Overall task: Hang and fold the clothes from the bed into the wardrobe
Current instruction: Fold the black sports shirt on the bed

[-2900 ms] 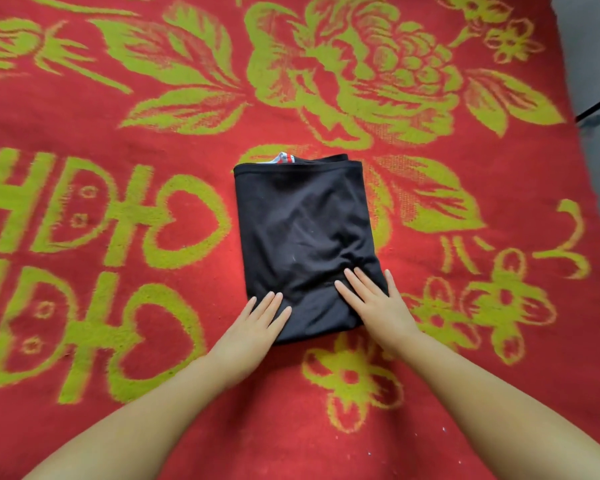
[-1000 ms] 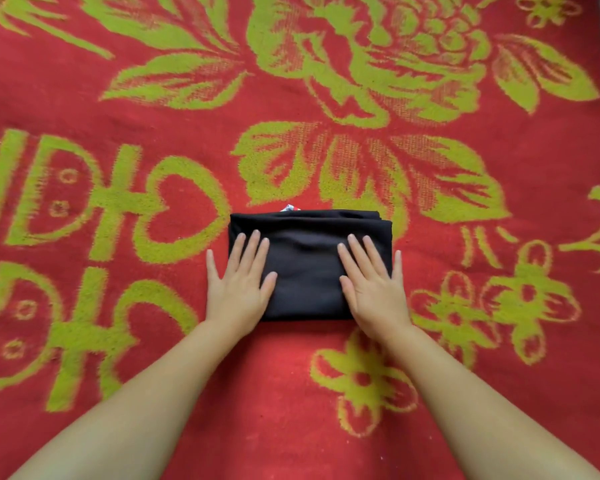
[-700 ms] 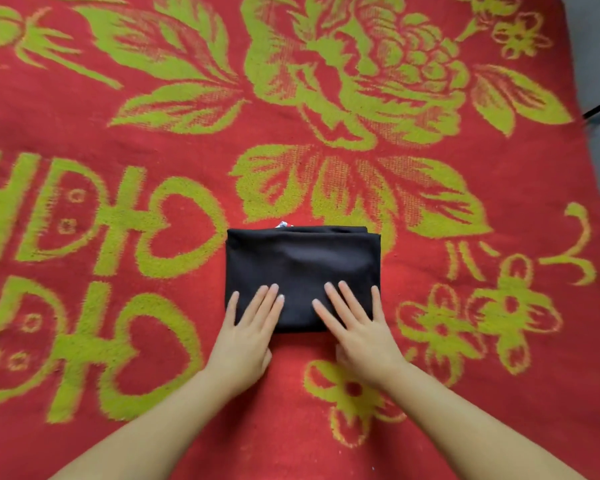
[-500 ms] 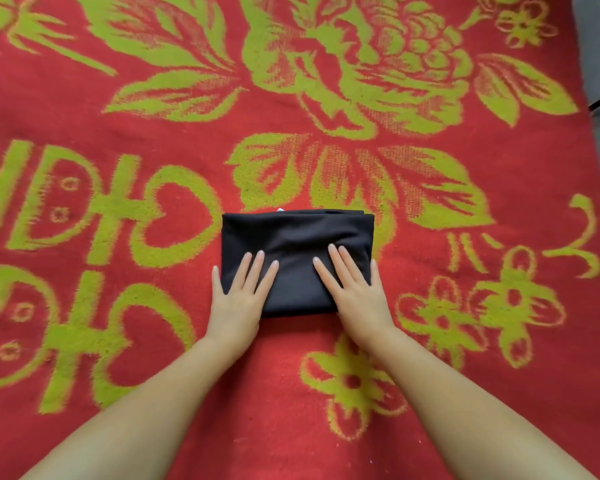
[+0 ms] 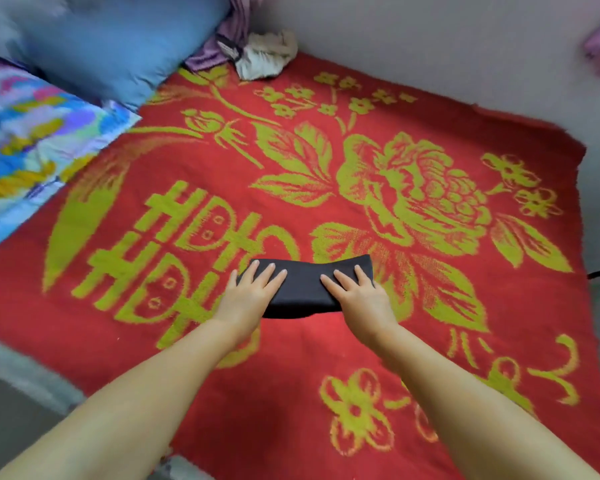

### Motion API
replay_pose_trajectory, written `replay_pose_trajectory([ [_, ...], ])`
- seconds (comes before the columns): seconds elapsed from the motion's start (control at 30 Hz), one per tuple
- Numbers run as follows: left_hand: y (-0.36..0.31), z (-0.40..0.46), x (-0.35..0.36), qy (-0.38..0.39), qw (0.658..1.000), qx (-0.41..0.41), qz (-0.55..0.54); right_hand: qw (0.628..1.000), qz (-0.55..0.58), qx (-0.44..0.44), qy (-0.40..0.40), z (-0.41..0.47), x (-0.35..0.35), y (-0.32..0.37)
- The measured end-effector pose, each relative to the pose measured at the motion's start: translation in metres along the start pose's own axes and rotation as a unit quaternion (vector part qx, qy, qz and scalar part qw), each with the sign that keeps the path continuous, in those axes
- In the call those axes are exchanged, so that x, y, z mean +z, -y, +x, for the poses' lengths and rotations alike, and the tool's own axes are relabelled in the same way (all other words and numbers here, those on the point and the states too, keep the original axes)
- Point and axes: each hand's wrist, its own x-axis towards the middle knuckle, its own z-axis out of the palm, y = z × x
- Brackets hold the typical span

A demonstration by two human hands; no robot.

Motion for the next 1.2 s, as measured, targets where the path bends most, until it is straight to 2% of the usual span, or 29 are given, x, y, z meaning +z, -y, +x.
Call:
replay_pose_trajectory([
  [0.1, 0.044, -0.064, -0.027, -0.028, 0.998, -0.054, 0.008, 0.996, -0.026, -0.070, -0.043, -0.009, -0.049, 0.053],
  [0.23, 0.096, -0.151, -0.043, -0.042, 0.991, -0.126, 0.020, 0.984, -0.062, -0.160, -0.057, -0.014, -0.090, 0.135],
  [0.43, 0.169, -0.330, -0.027, -0.043, 0.957, -0.286, -0.011, 0.940, -0.118, -0.309, -0.081, -0.047, -0.115, 0.310],
  [0.57, 0.195, -0.473, 0.013, -0.036, 0.915, -0.397, -0.062, 0.896, -0.167, -0.402, -0.084, -0.100, -0.105, 0.447],
  [0.7, 0.200, -0.644, 0.073, -0.012, 0.863, -0.493, -0.110, 0.835, -0.210, -0.504, -0.073, -0.189, -0.075, 0.600],
  [0.87, 0.202, -0.838, 0.119, 0.019, 0.803, -0.582, -0.126, 0.763, -0.199, -0.612, -0.063, -0.303, -0.035, 0.759],
  [1.07, 0.204, -0.962, 0.156, 0.037, 0.743, -0.652, -0.147, 0.702, -0.208, -0.680, -0.039, -0.378, -0.006, 0.882],
  [1.2, 0.221, -1.020, 0.183, 0.048, 0.723, -0.672, -0.154, 0.675, -0.213, -0.706, -0.021, -0.406, 0.019, 0.950],
])
